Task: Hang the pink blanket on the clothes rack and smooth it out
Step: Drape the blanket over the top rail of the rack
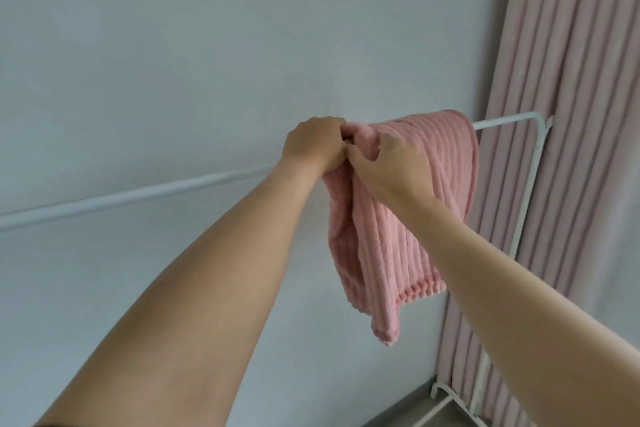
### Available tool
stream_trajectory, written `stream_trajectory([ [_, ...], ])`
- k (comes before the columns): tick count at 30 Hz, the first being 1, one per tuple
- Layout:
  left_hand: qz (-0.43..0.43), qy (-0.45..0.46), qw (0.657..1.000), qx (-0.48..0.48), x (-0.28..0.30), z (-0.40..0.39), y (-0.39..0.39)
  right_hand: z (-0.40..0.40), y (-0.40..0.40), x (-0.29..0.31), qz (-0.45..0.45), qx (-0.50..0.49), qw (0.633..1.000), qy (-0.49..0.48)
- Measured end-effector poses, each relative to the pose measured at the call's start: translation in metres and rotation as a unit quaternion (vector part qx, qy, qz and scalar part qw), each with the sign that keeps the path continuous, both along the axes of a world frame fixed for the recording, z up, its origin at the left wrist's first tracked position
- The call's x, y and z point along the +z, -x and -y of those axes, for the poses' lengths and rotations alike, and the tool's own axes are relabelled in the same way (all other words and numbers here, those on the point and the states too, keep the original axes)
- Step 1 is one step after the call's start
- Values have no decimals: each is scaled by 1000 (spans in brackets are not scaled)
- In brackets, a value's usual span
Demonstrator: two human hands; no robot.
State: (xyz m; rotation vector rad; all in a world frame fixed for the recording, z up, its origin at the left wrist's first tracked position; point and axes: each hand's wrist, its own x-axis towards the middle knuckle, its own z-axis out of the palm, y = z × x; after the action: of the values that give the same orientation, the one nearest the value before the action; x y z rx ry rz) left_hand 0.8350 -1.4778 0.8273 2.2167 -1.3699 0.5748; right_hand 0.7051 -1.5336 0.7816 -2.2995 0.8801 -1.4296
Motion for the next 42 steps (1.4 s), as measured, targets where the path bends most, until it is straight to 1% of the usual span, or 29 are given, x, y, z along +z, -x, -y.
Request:
stream_trajectory([
  [1, 0, 3, 1000, 4, 1, -1, -1, -2, 3, -7, -64, -24, 998, 12],
  [3, 0, 11, 1000, 8, 1, -3, -1, 0, 6, -15, -180, -69, 981, 25],
  [4, -2, 13, 1000, 7, 1, -4, -1, 2, 6, -16, -215, -78, 973, 15],
  [6, -2, 20, 1000, 2, 1, -4, -1, 7, 10, -11, -226, -109, 968, -22],
  [8, 4, 27, 1000, -8, 0, -2, -2, 18, 19, 1, -202, -144, 967, -52],
  [10, 25, 39, 999, -24, -1, -1, -4, 31, 30, 19, -150, -182, 970, -57],
  [13, 74, 85, 993, -45, -4, -1, -1, 34, 30, 57, -77, -209, 974, -28],
  [15, 84, 112, 989, -41, -6, -2, -1, 33, 16, 80, -27, -207, 978, 1],
  [16, 84, 122, 988, -41, -6, -2, -3, 36, 6, 90, -1, -179, 984, 17],
  [18, 77, 143, 985, -61, -7, -6, -8, 38, -15, 103, 25, -79, 996, 27],
  [20, 61, 153, 981, -104, -6, -12, -10, 40, -32, 111, 44, 54, 997, -32],
  [22, 31, 151, 978, -139, -5, -18, -10, 44, -42, 110, -2, 137, 988, -77],
  [24, 6, 130, 981, -143, -5, -22, -14, 52, -49, 109, -105, 166, 977, -85],
  [26, 15, 93, 988, -124, -5, -21, -19, 58, -56, 105, -217, 135, 966, -27],
  [27, 24, 75, 991, -107, -6, -20, -21, 63, -61, 103, -259, 112, 959, 8],
  [28, 27, 63, 993, -91, -7, -18, -20, 67, -63, 99, -294, 95, 951, 5],
  [29, 24, 55, 995, -76, -7, -16, -19, 73, -64, 94, -317, 109, 942, -5],
  [31, 2, 54, 997, -50, -8, -12, -16, 88, -71, 83, -340, 156, 927, -14],
  [33, -7, 59, 998, -33, -7, -6, -9, 105, -81, 76, -347, 162, 923, -30],
  [36, -36, 78, 996, -23, -3, 2, 4, 129, -86, 75, -336, 91, 937, -24],
  [39, -48, 89, 995, -10, -1, 13, 11, 155, -65, 75, -312, -1, 948, -58],
  [40, -53, 97, 994, -4, 0, 15, 11, 170, -56, 75, -329, -32, 941, -69],
  [42, -61, 104, 992, 29, 2, 16, 12, 214, -46, 75, -397, -54, 910, -105],
])
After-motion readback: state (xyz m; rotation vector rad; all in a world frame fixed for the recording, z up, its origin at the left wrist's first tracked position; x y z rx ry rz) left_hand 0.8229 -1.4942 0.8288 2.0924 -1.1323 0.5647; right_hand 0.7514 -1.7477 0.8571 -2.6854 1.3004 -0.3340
